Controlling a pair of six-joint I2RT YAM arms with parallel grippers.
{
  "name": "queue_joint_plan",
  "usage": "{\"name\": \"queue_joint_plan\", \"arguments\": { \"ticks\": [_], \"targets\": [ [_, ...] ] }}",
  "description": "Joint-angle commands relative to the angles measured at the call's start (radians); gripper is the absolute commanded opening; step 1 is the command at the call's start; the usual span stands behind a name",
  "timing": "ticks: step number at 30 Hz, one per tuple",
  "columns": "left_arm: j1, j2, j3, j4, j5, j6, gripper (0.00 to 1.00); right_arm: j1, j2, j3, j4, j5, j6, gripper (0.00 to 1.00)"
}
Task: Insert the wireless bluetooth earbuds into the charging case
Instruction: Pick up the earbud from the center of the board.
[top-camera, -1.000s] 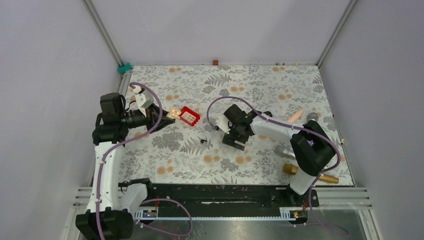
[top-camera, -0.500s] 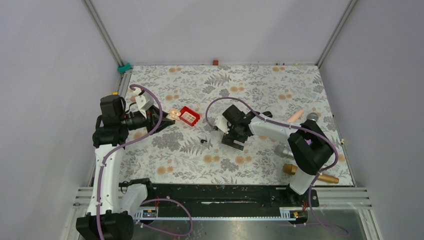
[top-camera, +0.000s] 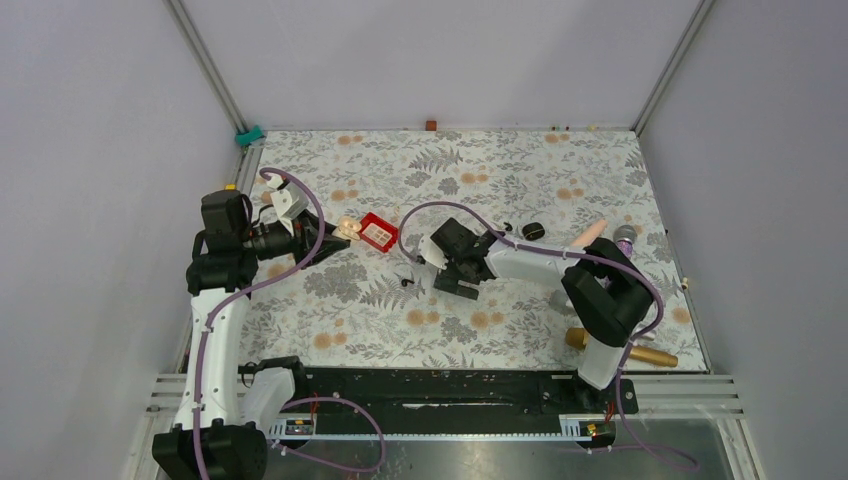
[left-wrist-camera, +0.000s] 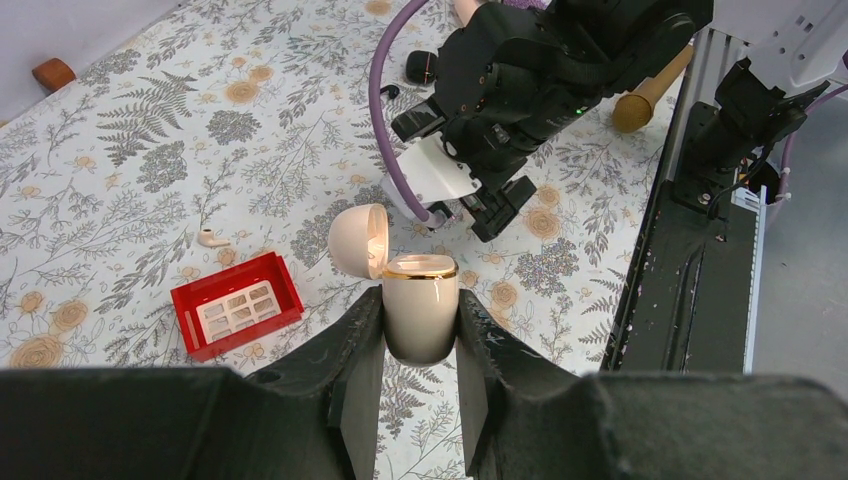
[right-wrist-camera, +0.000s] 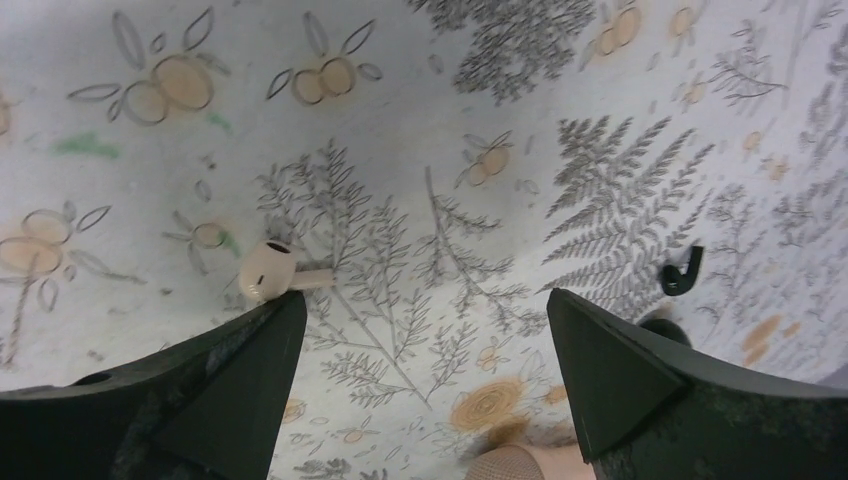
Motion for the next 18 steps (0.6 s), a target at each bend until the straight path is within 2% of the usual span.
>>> {"name": "queue_joint_plan", "arguments": {
  "ticks": [1, 7, 11, 18],
  "targets": [
    [0.006, -0.011, 0.001, 0.047, 0.005, -0.001, 0.00, 0.009, 0.032, -0.004, 0.106, 0.131, -0.013, 0.99],
    [0.006, 0.000, 0.001, 0.047, 0.010, 0.000, 0.00, 0.009, 0.026, -0.017, 0.195, 0.186, 0.007, 0.99],
    [0.006, 0.003, 0.002, 0.047, 0.009, -0.003, 0.00, 0.011, 0.019, -0.011, 0.200, 0.101, 0.045, 0.99],
    [0.006, 0.004, 0.001, 0.046, 0.016, -0.005, 0.00, 0.050, 0.011, 0.002, 0.200, 0.115, 0.049, 1.00]
  ]
}}
